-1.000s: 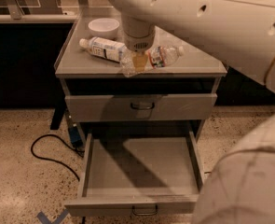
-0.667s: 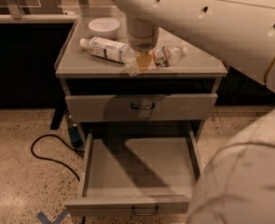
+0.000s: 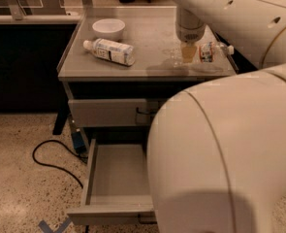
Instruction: Pick water bottle from middle drawer and place on counter
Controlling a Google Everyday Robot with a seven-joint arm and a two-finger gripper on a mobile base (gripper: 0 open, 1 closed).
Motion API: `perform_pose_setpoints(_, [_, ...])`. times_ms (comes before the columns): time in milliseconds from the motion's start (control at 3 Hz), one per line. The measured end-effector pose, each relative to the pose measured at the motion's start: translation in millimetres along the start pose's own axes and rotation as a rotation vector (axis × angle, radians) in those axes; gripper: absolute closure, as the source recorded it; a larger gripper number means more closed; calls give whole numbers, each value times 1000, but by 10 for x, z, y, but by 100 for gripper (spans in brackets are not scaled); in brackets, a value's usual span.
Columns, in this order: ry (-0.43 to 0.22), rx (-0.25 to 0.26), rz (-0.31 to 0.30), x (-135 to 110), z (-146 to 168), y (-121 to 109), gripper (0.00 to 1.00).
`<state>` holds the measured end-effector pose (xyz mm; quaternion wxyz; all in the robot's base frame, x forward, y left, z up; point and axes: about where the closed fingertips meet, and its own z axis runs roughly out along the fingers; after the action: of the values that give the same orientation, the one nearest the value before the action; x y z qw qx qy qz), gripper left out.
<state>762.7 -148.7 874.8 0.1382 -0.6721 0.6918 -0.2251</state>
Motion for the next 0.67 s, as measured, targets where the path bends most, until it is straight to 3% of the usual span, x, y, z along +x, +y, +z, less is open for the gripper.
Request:
perform_pose_setpoints(333, [-47, 4, 30, 269, 338, -149, 100])
perform_pose_setpoints(667, [-47, 4, 30, 270, 330, -154, 100])
